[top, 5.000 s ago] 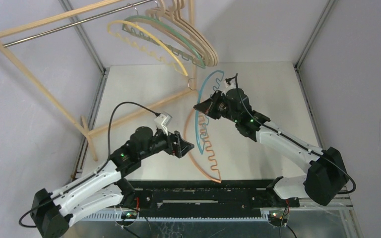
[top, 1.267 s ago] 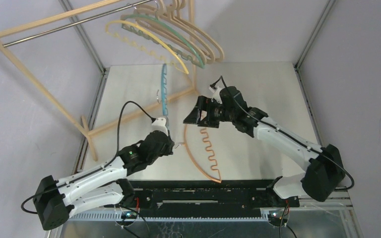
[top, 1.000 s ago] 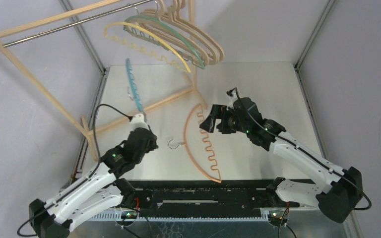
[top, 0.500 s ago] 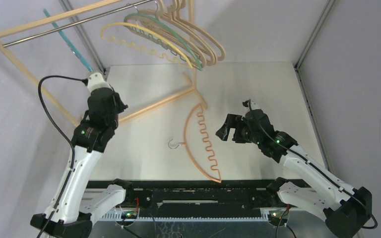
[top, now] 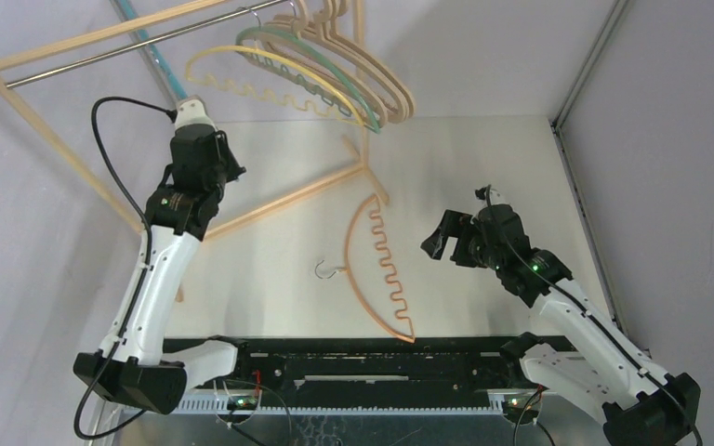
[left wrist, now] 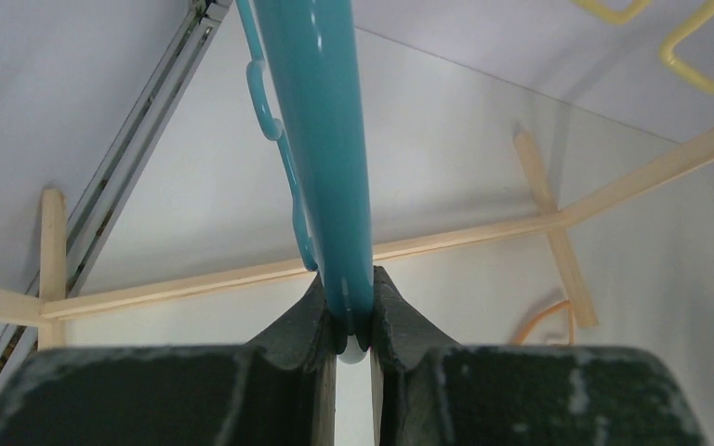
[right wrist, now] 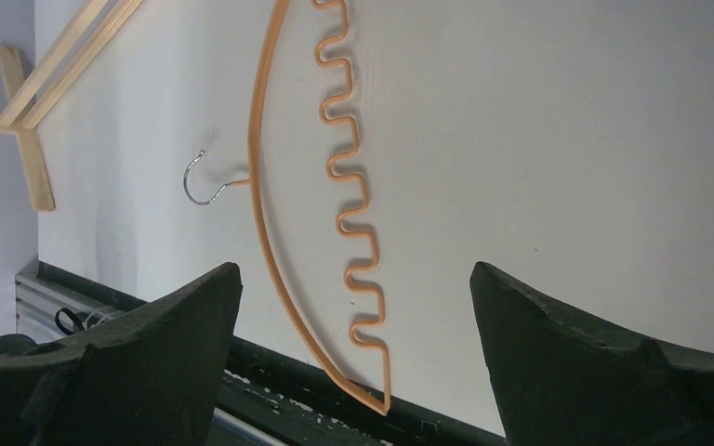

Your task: Organize the hangers

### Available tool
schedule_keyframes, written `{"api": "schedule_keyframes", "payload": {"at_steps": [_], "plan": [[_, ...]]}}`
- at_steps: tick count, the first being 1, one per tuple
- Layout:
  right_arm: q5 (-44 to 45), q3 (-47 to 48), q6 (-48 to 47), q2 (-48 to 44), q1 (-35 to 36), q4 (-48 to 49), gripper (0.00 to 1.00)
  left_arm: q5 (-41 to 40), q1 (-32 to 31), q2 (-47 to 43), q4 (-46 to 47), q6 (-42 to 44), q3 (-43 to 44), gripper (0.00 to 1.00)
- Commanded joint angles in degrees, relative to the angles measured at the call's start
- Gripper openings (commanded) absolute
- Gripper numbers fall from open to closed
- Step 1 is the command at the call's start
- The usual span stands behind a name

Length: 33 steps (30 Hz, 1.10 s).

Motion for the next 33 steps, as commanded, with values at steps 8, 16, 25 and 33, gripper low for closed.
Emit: {"api": "schedule_keyframes", "payload": {"at_steps": [8,16,25,33], "plan": [[-1.5,0.1,-1.0,1.6,-1.4,1.3,1.00,4.1,3.8,1.8,6.1,2.1,7.1,0.00],[-1.0,0.1,-0.6,1.0,-1.6,0.8,1.00,9.7,5.8,7.9,6.0,1.3,8.4,0.00],[-1.0,-1.7,-0.3,0.1,-1.9,1.4,1.00,20.7,5.4,11.5,5.9,0.3,9.0,0.00],[-0.1,-2.5,-1.0,2.9,-0.2,2.0,1.00,33.6,3.2,6.1,9.5,0.4,2.1,0.22]]}}
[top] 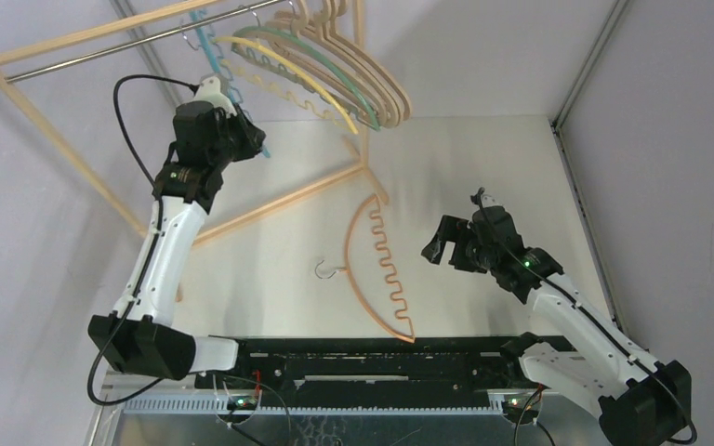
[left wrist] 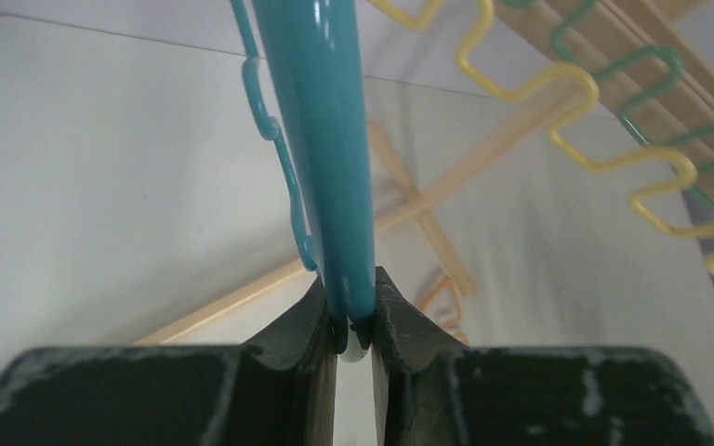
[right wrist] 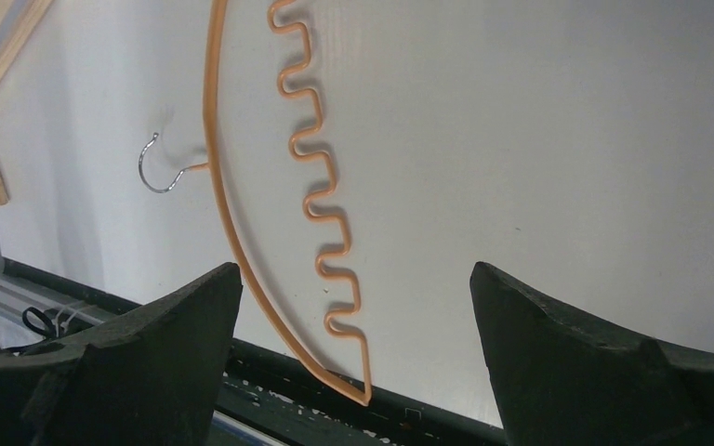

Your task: Organize the hangers

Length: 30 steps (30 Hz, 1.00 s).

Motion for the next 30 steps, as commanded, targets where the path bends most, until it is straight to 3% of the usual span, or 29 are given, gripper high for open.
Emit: {"api": "schedule_keyframes", "payload": {"at_steps": [1,5,10,11,14,23,30], "plan": [[1.7,-0.7,-1.1,0.4,1.5,2.3,1.00,11.4,-0.9,-5.7,2.2,-0.4,-5.4,0.26],[2.0,-2.0,-1.1,0.6,2.9,3.0,1.00,17.7,-1.0,-10.3,3.4,-1.4,-9.6,0.47],[2.7,-2.0,-1.5,2.4,8.0,4.8,1.00,16.4,-1.0,-16.1,2.2,-1.3,-14.2,0.69],[3.3,-1.9,-1.3,2.9,9.5,5.1,1.00,15.7,-0.9,-17.3,2.0,-1.2,-15.1,0.79],[6.2,-0.5,-1.6,5.3,14.7,5.3,1.00,14.7,-0.9,-20.2,0.8,-0.8,-17.2,0.98],[16.1,7.8,-3.2,22.3,30.8,6.8,0.97,16.6,-1.0,-29.2,-0.3,-2.1,-25.7,1.00],[19.5,14.9,-5.2,34.7,33.8,7.6,0.92,18.7,-1.0,-35.8,-0.8,-3.5,-32.8,0.99]]}}
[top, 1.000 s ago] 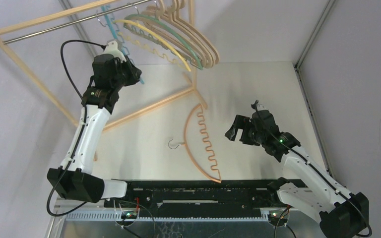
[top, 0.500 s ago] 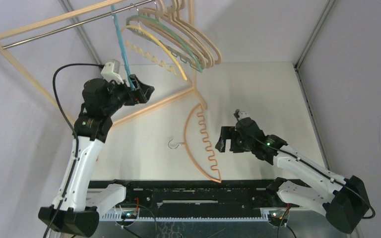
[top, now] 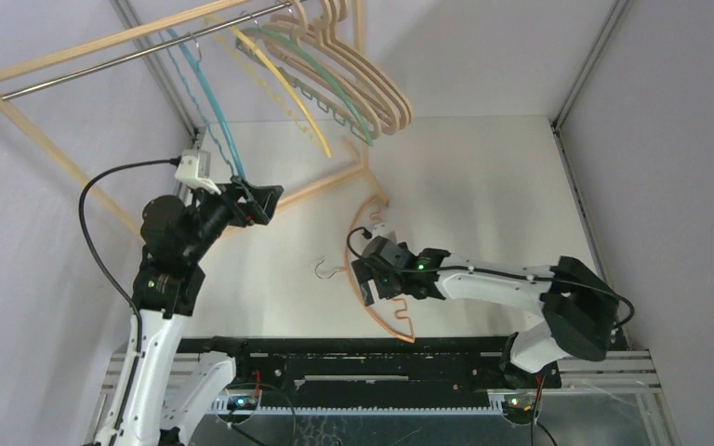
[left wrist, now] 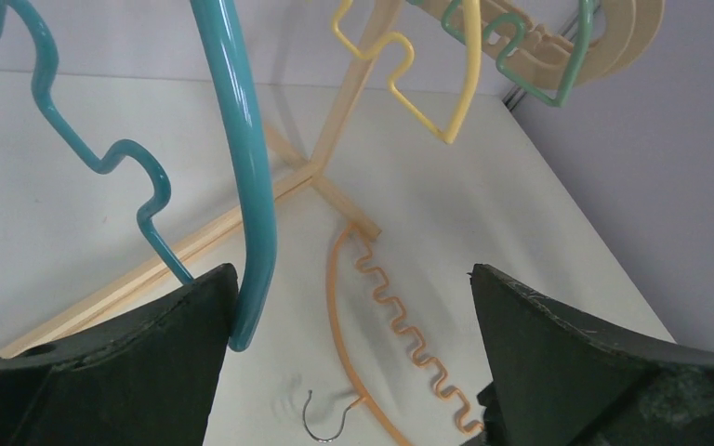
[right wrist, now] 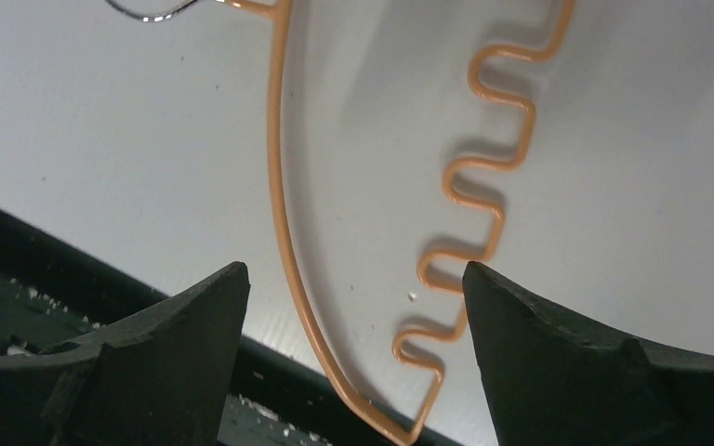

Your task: Organize the hangers

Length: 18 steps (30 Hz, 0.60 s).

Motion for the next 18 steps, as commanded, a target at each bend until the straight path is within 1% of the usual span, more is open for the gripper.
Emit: {"api": "schedule_keyframes", "payload": {"at_steps": [1,3,8,14,18], "plan": [[4.0,4.1,-1.9,4.6,0.5,3.0,0.92,3.9,-0.2,-2.8,-8.9,-2.4,-5.1,0.99],[3.6,4.8,-2.3,6.5,0.6,3.9,0.91,4.1,-0.2,-3.7,-9.1,-2.3,-6.3,0.99],[1.1,7.3,-2.6,10.6,1.1,4.8,0.84,4.8,-0.2,-5.2,-8.8,-2.5,-7.8,1.00],[0.7,9.3,-2.8,14.0,2.2,4.7,0.74,6.1,-0.2,-6.1,-9.0,-2.9,-7.2,1.00],[-0.2,9.3,-2.5,15.2,2.2,5.4,0.70,3.8,-0.2,-5.6,-10.1,-1.3,-4.5,1.00]]}}
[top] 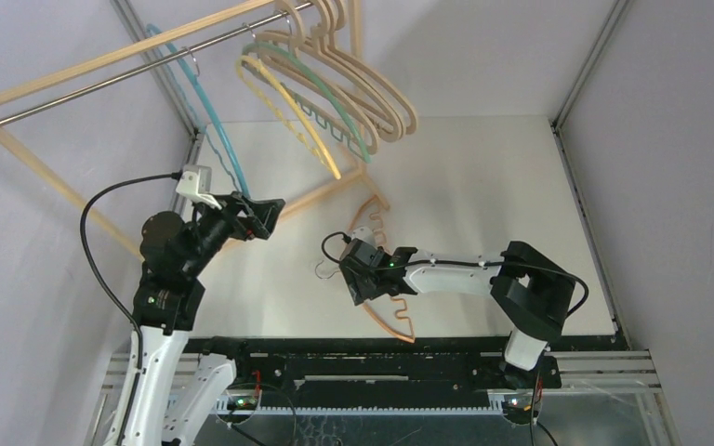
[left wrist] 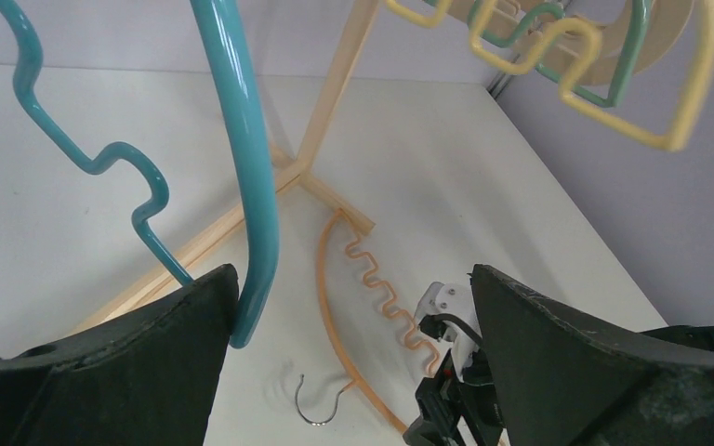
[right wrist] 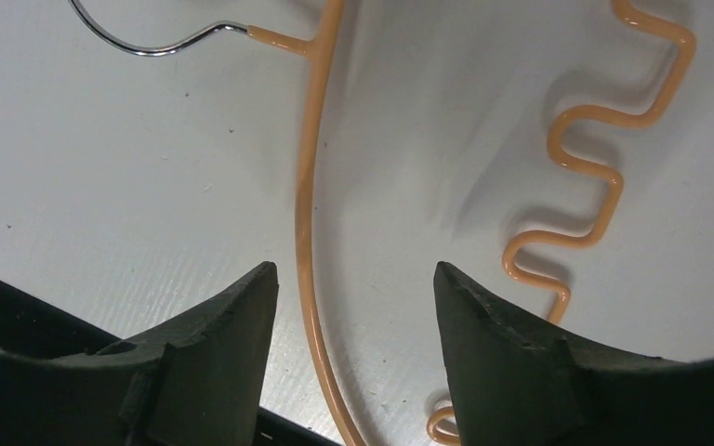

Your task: Organize the hangers

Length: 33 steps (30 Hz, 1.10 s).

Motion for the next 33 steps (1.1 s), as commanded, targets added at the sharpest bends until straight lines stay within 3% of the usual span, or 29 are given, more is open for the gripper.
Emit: {"api": "schedule_keyframes", "payload": {"at_steps": [1,11,23,33], "plan": [[-0.8,2.1,-0.8,0.8,0.5,2.2,0.69,0.6,-0.1,1.4,-11.1,-0.9,2.2,1.00],[-1.1,2.0,-0.7,1.1,0.5,1.3,0.65,-10.5,-0.2,8.3,-6.8,1.2,11.0,1.00],[-0.9,0.8,-0.5,0.1,0.4,1.4,0.65,-12.4,-0.1,15.9,-0.9,3.7,23.4,1.00],[-1.3,-0.8,-0.2,0.1,0.2,2.4,0.63,-15.1,-0.1,13.3,-1.9,4.6,20.9,1.00]]}}
